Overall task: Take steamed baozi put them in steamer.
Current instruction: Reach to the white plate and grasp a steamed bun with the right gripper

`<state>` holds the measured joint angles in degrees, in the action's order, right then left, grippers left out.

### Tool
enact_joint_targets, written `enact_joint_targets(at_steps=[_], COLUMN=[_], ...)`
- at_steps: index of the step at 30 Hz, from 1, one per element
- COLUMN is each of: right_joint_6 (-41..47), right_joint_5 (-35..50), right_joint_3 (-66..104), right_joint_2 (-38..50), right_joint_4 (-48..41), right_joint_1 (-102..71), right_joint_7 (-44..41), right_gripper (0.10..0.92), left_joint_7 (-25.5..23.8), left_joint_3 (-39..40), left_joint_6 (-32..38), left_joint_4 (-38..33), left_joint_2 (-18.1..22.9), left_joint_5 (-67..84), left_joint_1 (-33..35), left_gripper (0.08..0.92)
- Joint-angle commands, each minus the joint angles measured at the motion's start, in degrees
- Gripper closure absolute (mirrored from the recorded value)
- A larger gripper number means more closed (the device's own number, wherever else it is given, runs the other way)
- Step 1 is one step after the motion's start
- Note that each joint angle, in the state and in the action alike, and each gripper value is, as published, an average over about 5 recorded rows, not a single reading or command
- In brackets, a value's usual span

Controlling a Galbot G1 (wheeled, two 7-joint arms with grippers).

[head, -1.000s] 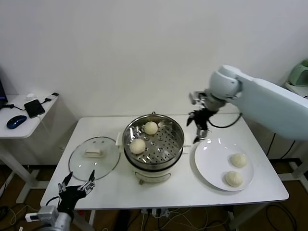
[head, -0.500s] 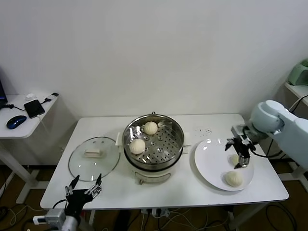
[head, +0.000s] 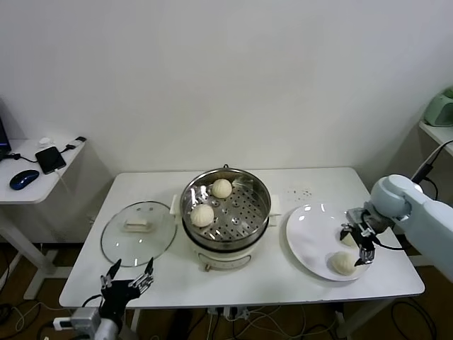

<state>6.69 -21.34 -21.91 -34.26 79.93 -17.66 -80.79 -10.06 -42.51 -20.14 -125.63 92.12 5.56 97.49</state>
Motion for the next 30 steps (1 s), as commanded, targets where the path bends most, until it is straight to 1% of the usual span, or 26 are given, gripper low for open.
enact_joint_targets(at_steps=[1,7,24,27,30], right_joint_6=[-2.23,-2.36,-1.51,-1.45,-1.34], right_joint_5=[-3.65,-4.91,-4.88,-4.88,-4.73], right_joint_3=[1.71,1.48,0.67,0.72,0.87], right_joint_2=[-3.12,-4.7,-5.2,-5.28,-5.22], right_joint_4=[-4.1,-6.31,-6.61,-6.83,-6.98], right_joint_1=[-3.29,-3.28,-2.84,-2.72,-2.59], right_joint_7=[0.72,1.38,0.07,0.07,0.09], right_gripper=[0.203,0.203,0.205,0.248,0.329], left_joint_7=[-0.03,-0.02,0.0,0.02,0.03], left_joint_3=[-0.48,-0.62,-0.68,-0.67,-0.69], left_joint_6=[-0.1,-0.22,-0.41,-0.42,-0.47], left_joint_4=[0.04,0.51,0.72,0.7,0.69], left_joint_2=[0.06,-0.01,0.07,0.06,0.06], left_joint_5=[-0.01,0.01,0.04,0.03,0.04], left_joint_1=[0.05,-0.39,-0.83,-0.85,-0.94], left_gripper=[0.177,0.177,0.177,0.177,0.177])
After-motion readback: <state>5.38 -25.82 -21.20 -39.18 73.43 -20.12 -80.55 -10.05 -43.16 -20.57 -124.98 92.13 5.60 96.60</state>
